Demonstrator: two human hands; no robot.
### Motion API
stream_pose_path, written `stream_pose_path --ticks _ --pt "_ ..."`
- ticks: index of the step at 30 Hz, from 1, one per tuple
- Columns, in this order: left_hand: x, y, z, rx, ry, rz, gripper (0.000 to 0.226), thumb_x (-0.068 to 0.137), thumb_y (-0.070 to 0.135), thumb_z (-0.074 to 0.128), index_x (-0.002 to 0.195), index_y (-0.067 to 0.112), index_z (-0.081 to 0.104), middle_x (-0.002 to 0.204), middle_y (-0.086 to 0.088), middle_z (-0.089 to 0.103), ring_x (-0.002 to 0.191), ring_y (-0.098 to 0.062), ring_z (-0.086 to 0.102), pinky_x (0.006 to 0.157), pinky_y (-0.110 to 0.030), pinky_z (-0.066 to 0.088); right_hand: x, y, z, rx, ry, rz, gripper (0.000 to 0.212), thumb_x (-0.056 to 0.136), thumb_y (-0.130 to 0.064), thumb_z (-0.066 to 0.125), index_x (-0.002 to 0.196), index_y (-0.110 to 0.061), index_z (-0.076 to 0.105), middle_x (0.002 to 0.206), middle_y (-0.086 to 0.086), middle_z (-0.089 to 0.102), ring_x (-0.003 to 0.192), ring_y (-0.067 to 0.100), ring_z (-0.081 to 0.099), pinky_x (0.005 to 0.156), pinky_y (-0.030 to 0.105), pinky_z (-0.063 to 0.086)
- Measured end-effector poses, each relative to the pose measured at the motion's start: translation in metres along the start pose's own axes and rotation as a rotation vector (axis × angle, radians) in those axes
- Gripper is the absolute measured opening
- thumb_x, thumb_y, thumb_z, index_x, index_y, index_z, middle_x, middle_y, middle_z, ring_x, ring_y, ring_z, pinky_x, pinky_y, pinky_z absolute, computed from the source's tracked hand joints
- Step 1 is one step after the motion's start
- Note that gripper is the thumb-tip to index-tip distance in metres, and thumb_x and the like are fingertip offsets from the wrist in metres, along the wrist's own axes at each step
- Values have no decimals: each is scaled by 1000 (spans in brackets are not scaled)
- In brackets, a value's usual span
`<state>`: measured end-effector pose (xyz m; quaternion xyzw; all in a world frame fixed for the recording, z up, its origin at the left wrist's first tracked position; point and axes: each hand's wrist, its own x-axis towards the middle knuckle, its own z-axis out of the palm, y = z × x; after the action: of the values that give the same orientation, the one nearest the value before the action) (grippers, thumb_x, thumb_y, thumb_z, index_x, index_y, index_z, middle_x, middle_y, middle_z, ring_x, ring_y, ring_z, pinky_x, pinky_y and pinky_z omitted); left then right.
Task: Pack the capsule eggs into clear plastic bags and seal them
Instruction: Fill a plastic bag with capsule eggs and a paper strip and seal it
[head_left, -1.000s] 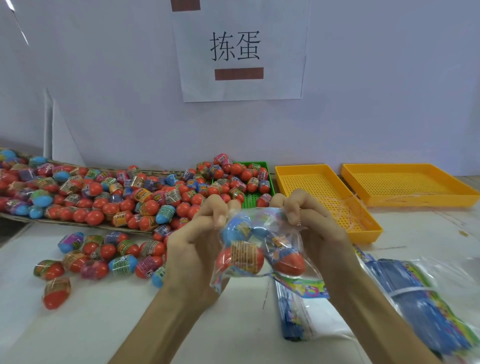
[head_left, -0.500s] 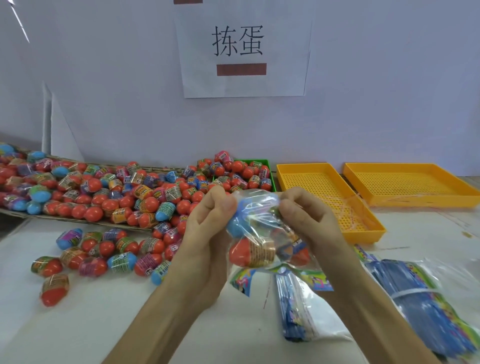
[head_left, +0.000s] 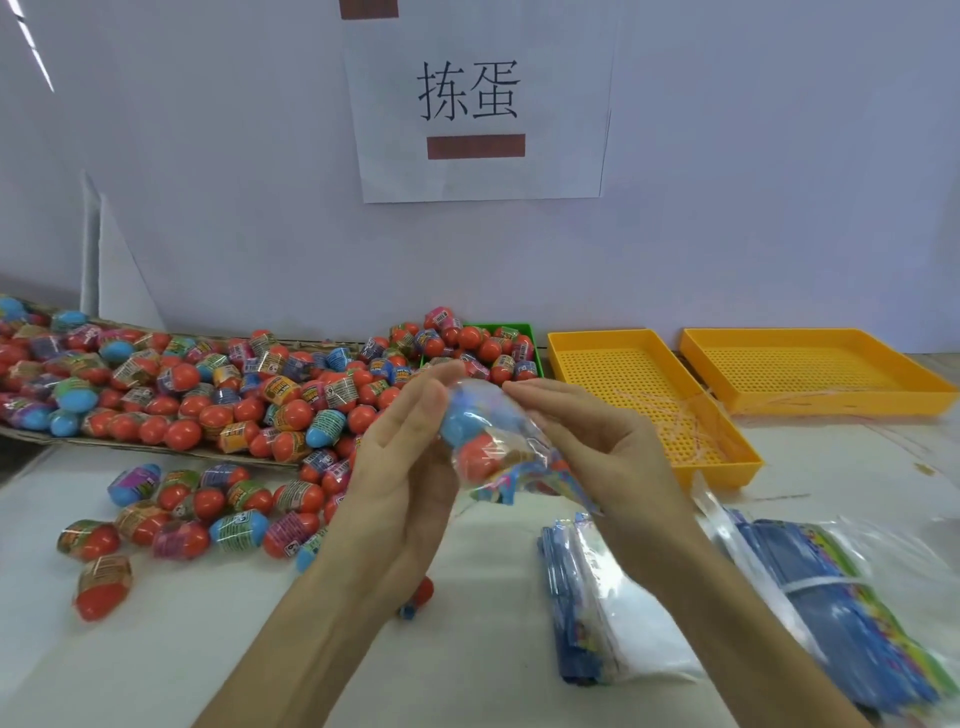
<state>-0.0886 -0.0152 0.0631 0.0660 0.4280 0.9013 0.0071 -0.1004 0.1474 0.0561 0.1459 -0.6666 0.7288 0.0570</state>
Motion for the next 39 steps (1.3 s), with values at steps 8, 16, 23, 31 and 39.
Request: stream_pose_path --ticks 8,16,23,31,39 --pt "1 -7 -8 476 51 228 18 70 43 78 85 33 79 89 4 75 88 -15 72 68 -23 59 8 -1 -7 -310 -243 208 34 106 -17 45 113 -29 75 105 -13 76 95 5 68 76 15 54" --pt "-2 -13 -7 734 12 443 10 80 33 73 89 36 76 85 13 73 81 -4 69 68 -14 54 -8 5 4 -359 -268 158 63 87 -67 28 147 -52 35 121 -48 39 104 -35 36 89 -6 30" --pt "-1 -15 -9 652 3 368 13 85 33 71 94 39 78 92 5 75 89 -13 71 72 -22 58 -11 11 12 -349 -339 152 82 88 -76 31 159 -41 9 160 -32 17 135 -26 19 110 3 23" --pt "0 -15 -11 569 -33 286 23 77 45 71 97 36 79 101 2 75 101 -20 72 77 -27 59 -11 17 17 -302 -285 121 78 88 -69 38 158 -38 19 155 -20 36 139 -7 35 115 20 36" --pt "6 -5 -13 250 2 138 16 79 21 73 92 22 81 97 -6 75 88 -18 72 74 -27 61 6 2 18 -162 -215 389 44 100 -52 44 130 -22 55 136 4 61 100 7 65 86 24 53"
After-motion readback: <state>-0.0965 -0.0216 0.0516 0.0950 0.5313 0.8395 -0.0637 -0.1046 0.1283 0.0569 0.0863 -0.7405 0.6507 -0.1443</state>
